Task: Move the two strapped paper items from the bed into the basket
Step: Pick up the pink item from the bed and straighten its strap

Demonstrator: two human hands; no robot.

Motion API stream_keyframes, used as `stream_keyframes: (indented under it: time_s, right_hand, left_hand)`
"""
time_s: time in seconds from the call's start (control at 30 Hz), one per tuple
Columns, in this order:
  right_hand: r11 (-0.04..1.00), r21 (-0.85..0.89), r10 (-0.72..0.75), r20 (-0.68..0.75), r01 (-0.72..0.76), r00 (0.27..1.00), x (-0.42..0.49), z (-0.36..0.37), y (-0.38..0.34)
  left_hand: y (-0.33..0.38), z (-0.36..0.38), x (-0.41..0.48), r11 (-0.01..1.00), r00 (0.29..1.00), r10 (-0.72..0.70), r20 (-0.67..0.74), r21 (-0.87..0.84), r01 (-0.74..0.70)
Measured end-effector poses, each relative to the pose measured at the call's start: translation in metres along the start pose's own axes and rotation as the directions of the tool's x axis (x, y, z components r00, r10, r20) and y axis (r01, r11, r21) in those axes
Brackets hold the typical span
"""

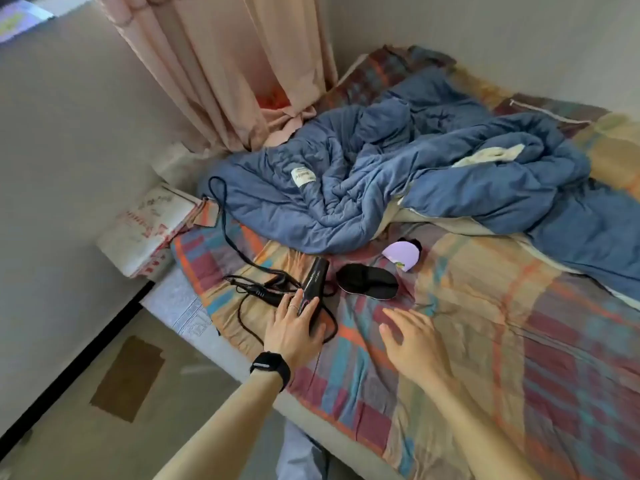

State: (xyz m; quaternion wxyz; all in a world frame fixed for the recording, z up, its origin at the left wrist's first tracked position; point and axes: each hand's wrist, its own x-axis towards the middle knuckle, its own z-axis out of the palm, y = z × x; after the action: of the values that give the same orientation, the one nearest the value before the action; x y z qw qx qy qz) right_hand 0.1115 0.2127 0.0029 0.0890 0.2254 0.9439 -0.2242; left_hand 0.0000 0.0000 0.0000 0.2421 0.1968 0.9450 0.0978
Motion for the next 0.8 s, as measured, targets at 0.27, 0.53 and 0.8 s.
stream_keyframes:
  time_s: [0.27, 0.53, 0.8]
  right_hand:
    - [0.947, 0.022, 0.311, 0.198, -0.321, 0.930, 0.130, 0.074, 0.024]
    - [0.856, -0.066, 0.506, 0.317, -0.513, 0.802, 0.205, 0.130, 0.062]
    - [0.794, 0.012, 0.565, 0.352, -0.607, 0.746, 0.179, 0.140, 0.047]
  left_hand:
    - [-0.040, 0.044, 0.146, 0.961, 0.957, 0.229, 0.178, 0.115, -0.252]
    - [-0.077, 0.101, 0.194, 0.908, 0.908, 0.342, 0.240, 0.163, -0.386]
    - [-0.061, 0.081, 0.205, 0.910, 0.882, 0.296, 0.367, 0.172, -0.377]
